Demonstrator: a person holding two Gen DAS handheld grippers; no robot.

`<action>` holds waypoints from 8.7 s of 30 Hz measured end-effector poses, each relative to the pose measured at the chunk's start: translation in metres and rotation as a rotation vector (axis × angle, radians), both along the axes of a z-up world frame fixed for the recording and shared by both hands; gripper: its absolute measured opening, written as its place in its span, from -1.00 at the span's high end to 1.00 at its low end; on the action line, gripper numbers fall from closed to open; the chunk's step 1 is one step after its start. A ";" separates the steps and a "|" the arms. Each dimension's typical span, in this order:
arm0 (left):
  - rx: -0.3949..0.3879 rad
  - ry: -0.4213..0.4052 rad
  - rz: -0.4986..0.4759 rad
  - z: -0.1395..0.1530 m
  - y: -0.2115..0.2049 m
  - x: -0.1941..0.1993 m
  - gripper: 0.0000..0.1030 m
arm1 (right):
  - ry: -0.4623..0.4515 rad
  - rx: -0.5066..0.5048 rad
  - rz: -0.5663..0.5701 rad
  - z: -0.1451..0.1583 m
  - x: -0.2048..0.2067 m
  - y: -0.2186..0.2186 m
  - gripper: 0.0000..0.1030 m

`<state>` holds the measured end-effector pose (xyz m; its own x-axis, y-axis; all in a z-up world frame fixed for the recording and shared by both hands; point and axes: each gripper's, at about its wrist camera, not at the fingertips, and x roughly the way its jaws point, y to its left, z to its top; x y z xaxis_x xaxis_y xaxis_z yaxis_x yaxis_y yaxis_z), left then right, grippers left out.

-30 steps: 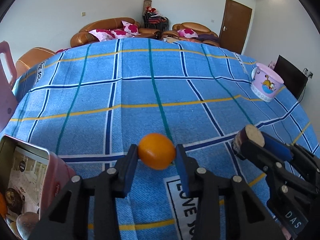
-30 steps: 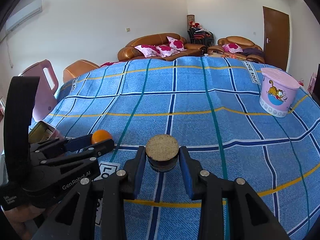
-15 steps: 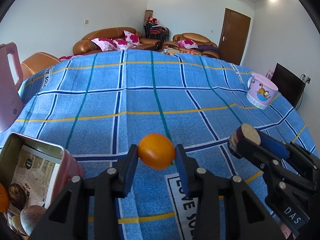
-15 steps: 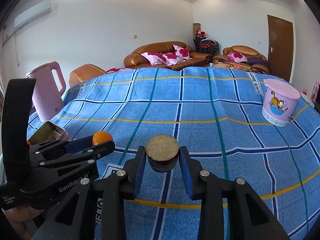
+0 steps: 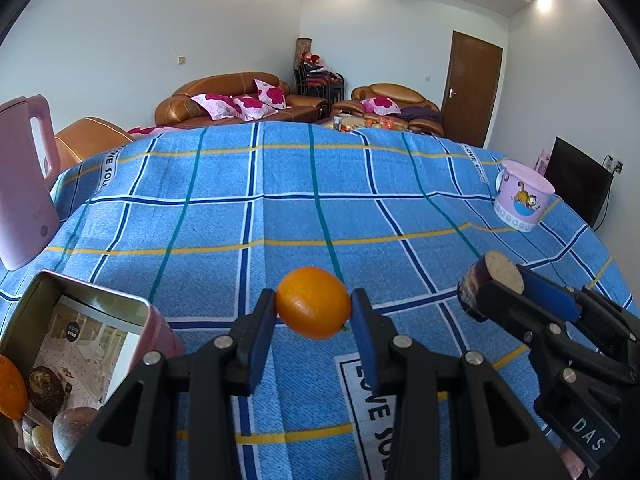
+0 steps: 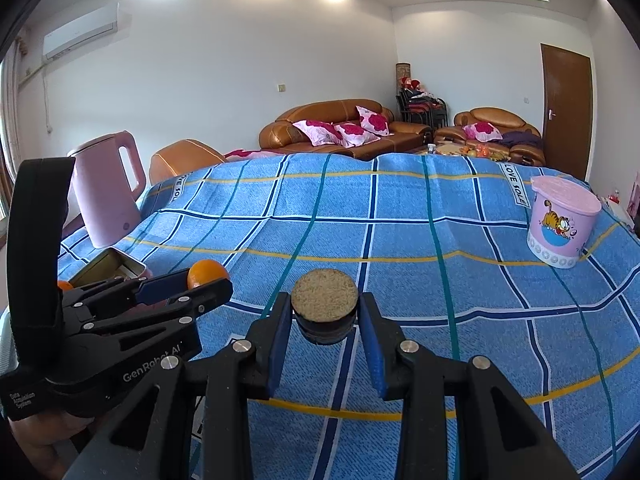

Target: Organize fruits

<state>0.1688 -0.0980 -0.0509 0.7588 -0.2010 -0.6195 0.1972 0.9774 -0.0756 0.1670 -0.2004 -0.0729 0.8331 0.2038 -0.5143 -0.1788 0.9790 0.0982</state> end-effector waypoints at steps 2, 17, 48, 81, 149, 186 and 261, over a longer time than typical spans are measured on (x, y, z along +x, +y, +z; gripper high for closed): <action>-0.001 -0.006 0.003 0.001 0.000 -0.001 0.23 | -0.009 0.000 0.001 0.001 -0.001 0.000 0.30; 0.004 -0.062 0.020 0.007 0.002 -0.009 0.23 | -0.052 0.013 0.007 0.004 -0.009 -0.003 0.30; 0.053 -0.206 0.043 0.020 -0.004 -0.034 0.23 | -0.149 0.012 0.005 0.011 -0.025 -0.002 0.30; 0.066 -0.333 0.099 0.029 0.000 -0.058 0.23 | -0.266 -0.005 0.016 0.018 -0.047 0.001 0.30; 0.020 -0.183 0.317 0.022 0.190 -0.147 0.23 | -0.185 0.024 0.428 0.019 -0.101 0.181 0.30; 0.039 -0.169 0.341 0.013 0.193 -0.158 -0.11 | -0.063 0.001 0.477 -0.012 -0.089 0.203 0.22; 0.047 -0.262 0.369 0.039 0.178 -0.176 -0.99 | -0.163 0.091 0.237 0.019 -0.097 0.131 -0.11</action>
